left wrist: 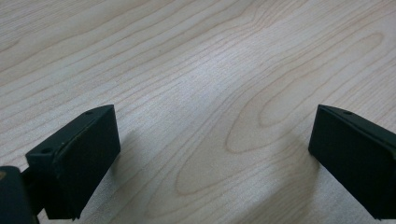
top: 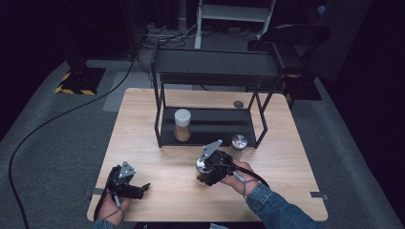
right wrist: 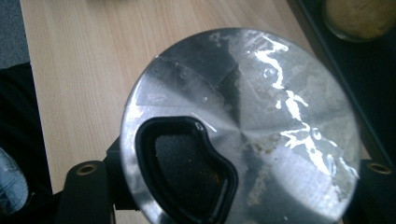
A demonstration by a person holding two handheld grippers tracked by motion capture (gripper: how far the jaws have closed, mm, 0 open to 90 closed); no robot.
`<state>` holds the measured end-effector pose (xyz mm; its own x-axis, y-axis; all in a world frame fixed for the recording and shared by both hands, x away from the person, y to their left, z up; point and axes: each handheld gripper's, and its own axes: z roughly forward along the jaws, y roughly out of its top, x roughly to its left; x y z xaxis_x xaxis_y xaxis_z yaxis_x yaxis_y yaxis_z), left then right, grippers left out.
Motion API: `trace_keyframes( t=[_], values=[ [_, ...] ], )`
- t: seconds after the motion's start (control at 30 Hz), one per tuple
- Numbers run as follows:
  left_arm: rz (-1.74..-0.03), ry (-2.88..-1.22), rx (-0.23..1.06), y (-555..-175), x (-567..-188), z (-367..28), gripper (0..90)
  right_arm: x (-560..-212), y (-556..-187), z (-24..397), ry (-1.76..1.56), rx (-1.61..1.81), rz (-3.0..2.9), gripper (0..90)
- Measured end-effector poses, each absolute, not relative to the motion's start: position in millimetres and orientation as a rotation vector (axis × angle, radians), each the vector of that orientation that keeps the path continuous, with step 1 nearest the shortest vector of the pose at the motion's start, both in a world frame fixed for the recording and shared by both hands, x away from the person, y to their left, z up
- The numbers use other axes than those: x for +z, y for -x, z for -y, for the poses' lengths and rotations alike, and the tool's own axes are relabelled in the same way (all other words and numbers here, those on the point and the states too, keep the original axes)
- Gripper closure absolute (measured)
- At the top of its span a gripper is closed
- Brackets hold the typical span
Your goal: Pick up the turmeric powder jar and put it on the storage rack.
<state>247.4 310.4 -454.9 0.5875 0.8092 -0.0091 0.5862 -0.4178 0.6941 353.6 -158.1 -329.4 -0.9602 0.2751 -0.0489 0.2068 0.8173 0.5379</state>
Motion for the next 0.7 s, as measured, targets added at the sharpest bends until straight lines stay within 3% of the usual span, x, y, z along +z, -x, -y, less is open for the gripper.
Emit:
trace_keyframes(
  t=[0.7],
  values=[
    [-1.1,-2.156,0.432,-247,-455,-310,1.8,-281,-381,149,-0.399,0.851,-2.847,30.9]
  ],
)
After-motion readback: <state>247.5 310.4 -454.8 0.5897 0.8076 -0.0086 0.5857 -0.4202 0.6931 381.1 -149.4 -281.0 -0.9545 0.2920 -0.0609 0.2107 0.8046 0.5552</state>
